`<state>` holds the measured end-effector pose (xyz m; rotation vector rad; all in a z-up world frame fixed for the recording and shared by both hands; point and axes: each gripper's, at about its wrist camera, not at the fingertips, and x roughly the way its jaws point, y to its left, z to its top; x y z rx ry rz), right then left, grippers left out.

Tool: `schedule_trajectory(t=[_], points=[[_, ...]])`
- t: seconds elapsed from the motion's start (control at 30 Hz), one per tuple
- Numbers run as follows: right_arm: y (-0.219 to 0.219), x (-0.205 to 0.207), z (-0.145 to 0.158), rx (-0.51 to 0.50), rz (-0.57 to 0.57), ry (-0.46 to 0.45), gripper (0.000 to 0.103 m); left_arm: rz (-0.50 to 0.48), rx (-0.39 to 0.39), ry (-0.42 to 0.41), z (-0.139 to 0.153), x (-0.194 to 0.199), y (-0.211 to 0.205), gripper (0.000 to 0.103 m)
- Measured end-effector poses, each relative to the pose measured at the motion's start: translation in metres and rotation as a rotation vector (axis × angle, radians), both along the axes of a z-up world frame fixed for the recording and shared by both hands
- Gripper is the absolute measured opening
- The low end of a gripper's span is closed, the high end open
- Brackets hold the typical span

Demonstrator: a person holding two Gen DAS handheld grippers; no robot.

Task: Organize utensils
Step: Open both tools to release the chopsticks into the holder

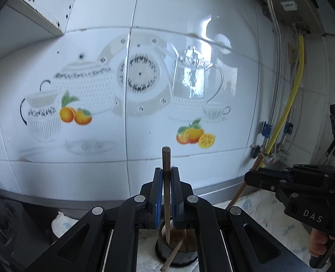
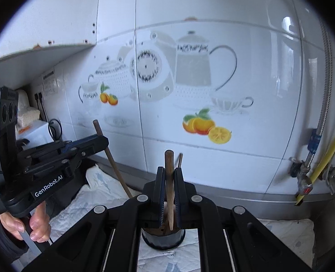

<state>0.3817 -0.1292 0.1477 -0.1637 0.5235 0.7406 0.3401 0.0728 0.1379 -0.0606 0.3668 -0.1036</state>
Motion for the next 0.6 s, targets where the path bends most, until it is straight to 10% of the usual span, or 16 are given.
schedule_trajectory(t=[0.6], points=[[-0.022, -0.012, -0.001, -0.014, -0.031, 0.034, 0.026, 0.009, 0.006, 0.063, 0.006, -0.03, 0.005, 0.031]])
